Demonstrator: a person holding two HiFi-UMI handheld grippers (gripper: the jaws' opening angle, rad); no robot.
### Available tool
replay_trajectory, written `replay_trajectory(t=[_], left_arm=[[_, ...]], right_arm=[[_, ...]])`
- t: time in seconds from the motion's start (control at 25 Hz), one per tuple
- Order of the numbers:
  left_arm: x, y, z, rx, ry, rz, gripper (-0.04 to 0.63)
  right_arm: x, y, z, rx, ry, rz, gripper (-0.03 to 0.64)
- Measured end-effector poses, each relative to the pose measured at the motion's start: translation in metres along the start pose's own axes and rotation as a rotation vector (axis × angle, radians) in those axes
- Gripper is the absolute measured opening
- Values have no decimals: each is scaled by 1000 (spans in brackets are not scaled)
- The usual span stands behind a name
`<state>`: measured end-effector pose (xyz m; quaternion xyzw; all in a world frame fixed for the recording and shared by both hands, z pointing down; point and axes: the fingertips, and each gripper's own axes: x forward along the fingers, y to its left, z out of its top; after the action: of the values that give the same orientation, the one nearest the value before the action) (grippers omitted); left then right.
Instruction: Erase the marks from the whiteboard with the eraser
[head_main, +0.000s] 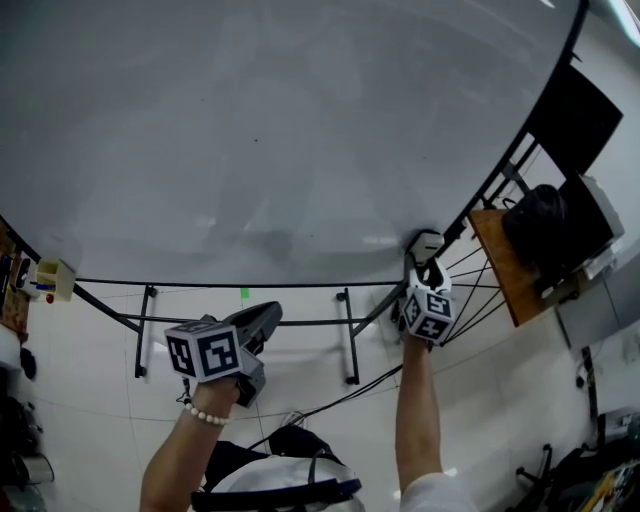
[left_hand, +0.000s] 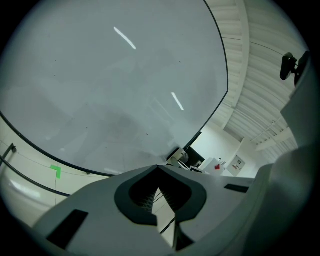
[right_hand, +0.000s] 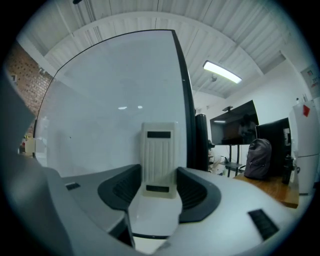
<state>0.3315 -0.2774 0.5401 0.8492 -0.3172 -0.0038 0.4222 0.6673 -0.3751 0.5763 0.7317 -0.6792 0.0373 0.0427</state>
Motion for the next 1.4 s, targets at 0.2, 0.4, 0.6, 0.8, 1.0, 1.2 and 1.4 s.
replay_trajectory(t=[0.2, 0.4, 0.6, 0.8, 1.0, 1.2, 1.4], left_arm=[[-23, 17, 8, -21, -44, 3, -5], [-59, 42, 14, -25, -64, 23, -4], [-101, 73, 21, -48, -72, 45, -5], [-150, 104, 34, -66, -78, 58, -5], [-201, 137, 55, -68, -114, 75, -5], [-258, 167, 71, -76, -148, 92, -5], [-319, 204, 77, -86, -157, 121, -5]], right_arm=[[-1, 55, -1, 7, -14, 19, 252], [-4, 126, 0, 6, -27, 46, 252], [-3, 179, -3, 23, -22, 51, 252], [-5, 241, -1, 19, -16, 56, 252], [-7, 307, 0, 8, -14, 83, 252], [-11, 376, 1, 14, -13, 95, 252], [-13, 441, 2, 10, -7, 109, 252]])
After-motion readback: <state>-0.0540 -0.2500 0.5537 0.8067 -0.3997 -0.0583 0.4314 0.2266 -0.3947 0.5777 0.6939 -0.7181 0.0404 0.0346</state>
